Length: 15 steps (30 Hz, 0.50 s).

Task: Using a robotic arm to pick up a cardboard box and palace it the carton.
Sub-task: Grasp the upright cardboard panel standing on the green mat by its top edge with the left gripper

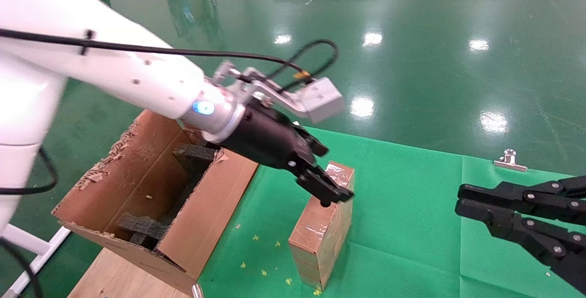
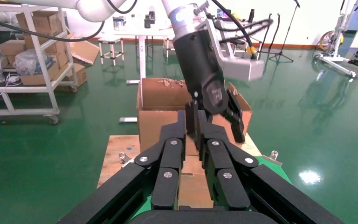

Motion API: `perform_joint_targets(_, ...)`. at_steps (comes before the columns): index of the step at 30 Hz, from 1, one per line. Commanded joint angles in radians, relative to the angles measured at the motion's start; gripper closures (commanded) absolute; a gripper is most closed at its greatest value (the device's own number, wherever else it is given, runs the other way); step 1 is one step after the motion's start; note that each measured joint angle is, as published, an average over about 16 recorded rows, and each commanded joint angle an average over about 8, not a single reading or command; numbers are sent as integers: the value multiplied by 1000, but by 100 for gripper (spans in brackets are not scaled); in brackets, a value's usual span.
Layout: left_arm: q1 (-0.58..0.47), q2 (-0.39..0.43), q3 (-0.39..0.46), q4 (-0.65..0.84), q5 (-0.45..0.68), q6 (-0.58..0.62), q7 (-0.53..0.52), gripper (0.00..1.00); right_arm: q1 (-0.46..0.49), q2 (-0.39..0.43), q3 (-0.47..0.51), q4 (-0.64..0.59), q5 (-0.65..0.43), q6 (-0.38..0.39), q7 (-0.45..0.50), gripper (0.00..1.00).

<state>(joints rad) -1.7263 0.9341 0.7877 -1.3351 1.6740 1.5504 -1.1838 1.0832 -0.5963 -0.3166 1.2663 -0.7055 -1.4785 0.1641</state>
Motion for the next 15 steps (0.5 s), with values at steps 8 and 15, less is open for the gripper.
perform_joint_targets(8, -47, 77, 136, -13, 91, 6, -165, 0, 0, 0, 0, 0, 0, 0, 0, 100)
perform_joint_targets(15, -48, 93, 210, -14, 97, -1, -279, 0, 0, 0, 0, 0, 0, 0, 0, 100)
